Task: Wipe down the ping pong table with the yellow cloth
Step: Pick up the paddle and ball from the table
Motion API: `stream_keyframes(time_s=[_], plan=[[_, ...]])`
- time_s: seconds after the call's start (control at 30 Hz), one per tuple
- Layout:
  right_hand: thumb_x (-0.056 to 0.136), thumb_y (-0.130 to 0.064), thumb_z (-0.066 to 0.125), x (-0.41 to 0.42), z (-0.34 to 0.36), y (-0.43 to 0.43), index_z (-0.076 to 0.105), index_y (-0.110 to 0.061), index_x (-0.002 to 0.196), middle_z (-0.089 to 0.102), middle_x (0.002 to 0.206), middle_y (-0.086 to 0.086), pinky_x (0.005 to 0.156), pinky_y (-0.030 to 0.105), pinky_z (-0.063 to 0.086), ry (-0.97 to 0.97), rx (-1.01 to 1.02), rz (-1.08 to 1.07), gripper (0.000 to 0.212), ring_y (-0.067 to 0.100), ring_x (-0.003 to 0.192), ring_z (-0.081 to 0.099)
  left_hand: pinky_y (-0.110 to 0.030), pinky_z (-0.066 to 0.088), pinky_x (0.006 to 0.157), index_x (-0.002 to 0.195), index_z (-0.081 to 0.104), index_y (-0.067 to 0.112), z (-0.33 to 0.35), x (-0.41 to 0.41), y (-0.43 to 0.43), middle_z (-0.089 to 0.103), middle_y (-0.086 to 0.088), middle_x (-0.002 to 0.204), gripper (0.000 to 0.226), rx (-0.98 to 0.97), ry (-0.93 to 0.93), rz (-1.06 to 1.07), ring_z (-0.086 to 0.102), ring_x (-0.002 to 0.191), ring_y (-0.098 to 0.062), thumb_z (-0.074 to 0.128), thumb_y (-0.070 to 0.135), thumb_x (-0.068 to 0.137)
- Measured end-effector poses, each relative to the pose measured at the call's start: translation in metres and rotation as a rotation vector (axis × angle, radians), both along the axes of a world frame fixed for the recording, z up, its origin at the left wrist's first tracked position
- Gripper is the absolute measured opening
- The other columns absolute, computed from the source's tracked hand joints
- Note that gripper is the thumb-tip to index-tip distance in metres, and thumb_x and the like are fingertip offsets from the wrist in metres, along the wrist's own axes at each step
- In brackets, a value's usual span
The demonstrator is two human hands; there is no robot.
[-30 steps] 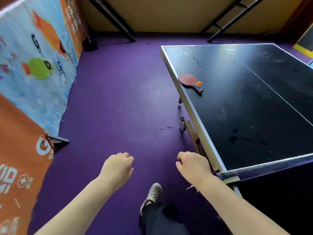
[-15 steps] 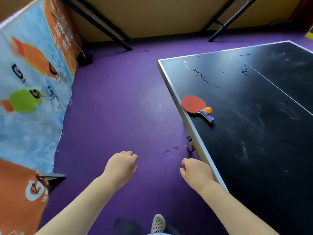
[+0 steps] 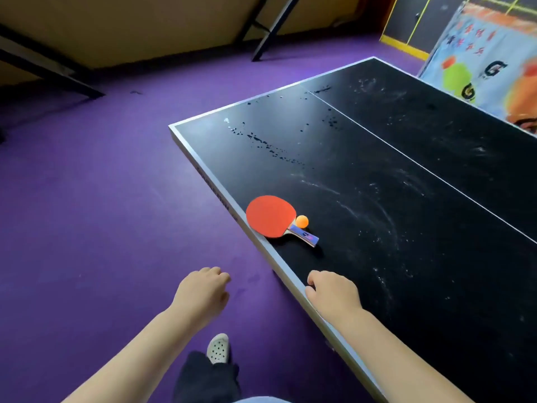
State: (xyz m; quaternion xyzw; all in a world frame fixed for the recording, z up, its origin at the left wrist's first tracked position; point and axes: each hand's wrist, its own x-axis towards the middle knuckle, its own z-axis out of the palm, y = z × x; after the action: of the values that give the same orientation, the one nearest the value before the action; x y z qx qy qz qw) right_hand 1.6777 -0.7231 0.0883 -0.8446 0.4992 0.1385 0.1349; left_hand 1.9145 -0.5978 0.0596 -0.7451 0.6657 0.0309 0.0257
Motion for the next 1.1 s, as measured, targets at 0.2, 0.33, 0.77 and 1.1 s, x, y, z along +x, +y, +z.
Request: stream_keyframes(time_s=[0.2,0.33,0.77,1.1], plan=[[0.095,-0.024,0.044,0.059,0.002,-0.06,0.062,-0.019,0.104,0.065,0.101,-0.002,0.069,0.032,0.044,-0.019,-0.008,-0.205,0.02,0.021,0.09,0.06,-0.02,0.019,0.036,0.052,0.059,0.026,-0.003,0.069,-0.079,0.046,0.01,0.048,0.032,0.045,0.027,-0.097,0.05,0.041,-0.014,0.085,0.029,0.034],[0.096,-0.021,0.046,0.081,-0.005,-0.089,0.065,-0.021,0.105,0.064,0.103,-0.003,0.072,0.031,0.048,-0.12,0.015,-0.355,0.021,0.02,0.087,0.059,-0.019,0.018,0.037,0.052,0.06,0.023,-0.017,0.086,-0.121,0.048,0.009,0.048,0.032,0.096,0.057,-0.143,0.051,0.04,-0.015,0.086,0.025,0.033],[0.096,-0.035,0.058,0.109,-0.072,-0.193,0.045,-0.018,0.126,0.043,0.121,0.004,0.064,0.029,0.039,-0.071,0.042,-0.347,0.037,0.021,0.1,0.057,-0.024,0.038,0.037,0.073,0.069,0.021,-0.049,0.089,-0.192,0.06,0.006,0.063,0.021,0.224,0.047,-0.078,0.059,0.054,-0.016,0.081,0.024,0.055],[0.085,-0.024,0.065,0.09,-0.101,-0.221,0.045,-0.018,0.093,0.048,0.1,-0.001,0.065,0.03,0.04,-0.259,0.276,-0.461,0.023,0.021,0.084,0.054,-0.023,0.034,0.037,0.087,0.071,0.018,-0.06,0.075,-0.226,0.061,0.003,0.067,0.033,0.268,0.122,0.047,0.06,0.056,-0.021,0.081,0.012,0.056]])
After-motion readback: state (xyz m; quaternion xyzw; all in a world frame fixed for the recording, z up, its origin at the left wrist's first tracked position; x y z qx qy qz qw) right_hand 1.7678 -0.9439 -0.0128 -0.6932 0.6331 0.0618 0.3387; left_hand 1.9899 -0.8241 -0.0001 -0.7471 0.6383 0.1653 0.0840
